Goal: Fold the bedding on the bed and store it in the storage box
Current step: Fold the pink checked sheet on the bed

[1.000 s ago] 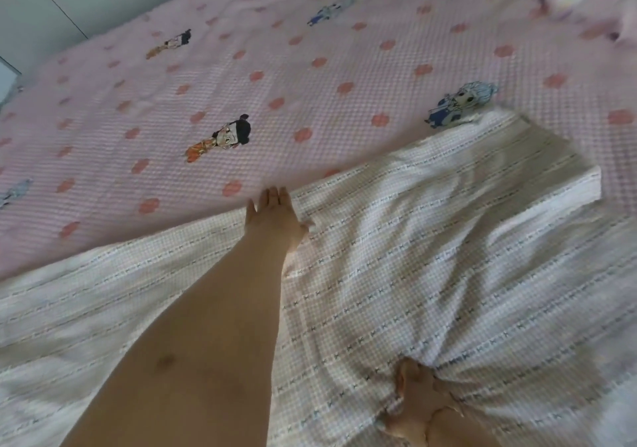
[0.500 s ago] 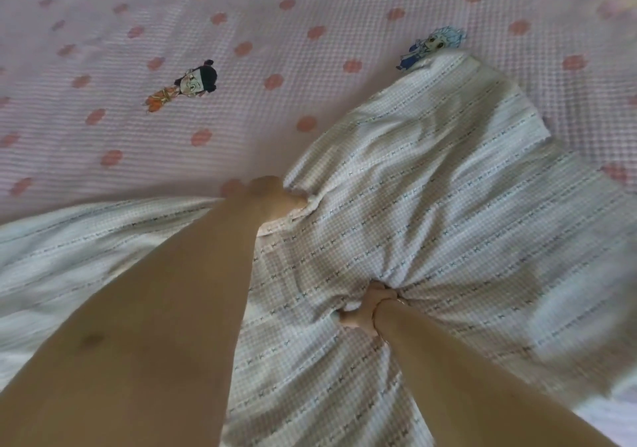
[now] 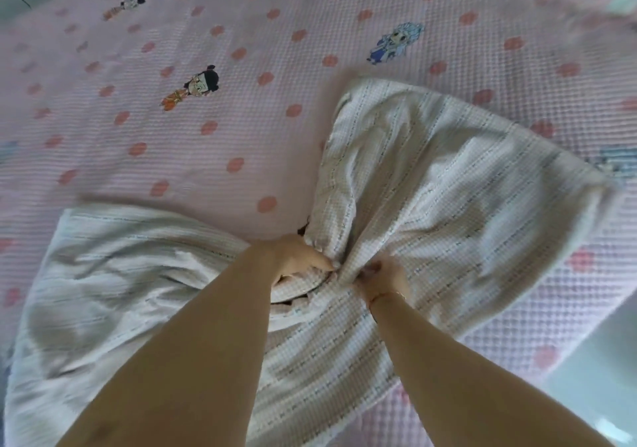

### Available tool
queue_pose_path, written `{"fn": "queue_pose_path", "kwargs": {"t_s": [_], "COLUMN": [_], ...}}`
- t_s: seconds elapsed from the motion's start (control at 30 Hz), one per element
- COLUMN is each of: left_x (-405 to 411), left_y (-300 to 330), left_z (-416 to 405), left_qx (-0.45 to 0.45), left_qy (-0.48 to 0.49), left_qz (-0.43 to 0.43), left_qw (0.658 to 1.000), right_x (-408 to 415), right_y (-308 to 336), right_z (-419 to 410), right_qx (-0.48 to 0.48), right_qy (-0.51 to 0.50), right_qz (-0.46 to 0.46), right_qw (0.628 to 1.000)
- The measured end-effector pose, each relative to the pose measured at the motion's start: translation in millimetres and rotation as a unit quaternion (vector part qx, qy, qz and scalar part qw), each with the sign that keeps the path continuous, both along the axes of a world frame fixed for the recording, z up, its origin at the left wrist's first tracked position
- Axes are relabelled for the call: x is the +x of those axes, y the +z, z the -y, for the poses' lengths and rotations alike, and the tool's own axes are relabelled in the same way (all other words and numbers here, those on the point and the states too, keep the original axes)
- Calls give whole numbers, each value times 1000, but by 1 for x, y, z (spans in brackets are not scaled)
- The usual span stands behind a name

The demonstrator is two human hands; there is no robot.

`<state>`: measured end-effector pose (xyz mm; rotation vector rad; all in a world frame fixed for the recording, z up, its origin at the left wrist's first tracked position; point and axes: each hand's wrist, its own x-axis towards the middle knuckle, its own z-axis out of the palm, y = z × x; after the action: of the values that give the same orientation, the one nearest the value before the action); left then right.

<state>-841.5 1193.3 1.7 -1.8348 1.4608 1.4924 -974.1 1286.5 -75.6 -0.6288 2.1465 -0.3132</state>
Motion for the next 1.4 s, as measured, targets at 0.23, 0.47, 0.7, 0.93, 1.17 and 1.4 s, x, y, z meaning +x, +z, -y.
{"fn": "queue_pose_path", "kwargs": {"t_s": [0.23,0.47,0.7,0.93,1.17,1.4], "left_x": [-9,-1,14,15,20,67], "left_y": [13,32,86,182,269,342], "left_z": [-41,-61,-68,-66,-64,-70], "left_qx": [-22,-66,-109,-180,-231,-304], "left_qy": [-17,19,117,224,356,392], "left_qz": [3,-18,-107,-229,-363,-397], "left_qw": [1000,997,981,930,830,772], "right_x": [8,31,19,-11,-31,-34], "right_y": [45,43,109,198,290,362], "right_z": [-93,-83,-87,-59,-16,18], "right_qx": [97,-9,-142,-241,-301,-314], "right_qy": [-385,-400,-358,-288,-159,79], "right_qz": [100,366,432,410,410,340], "right_qw": [912,840,816,831,846,883]}}
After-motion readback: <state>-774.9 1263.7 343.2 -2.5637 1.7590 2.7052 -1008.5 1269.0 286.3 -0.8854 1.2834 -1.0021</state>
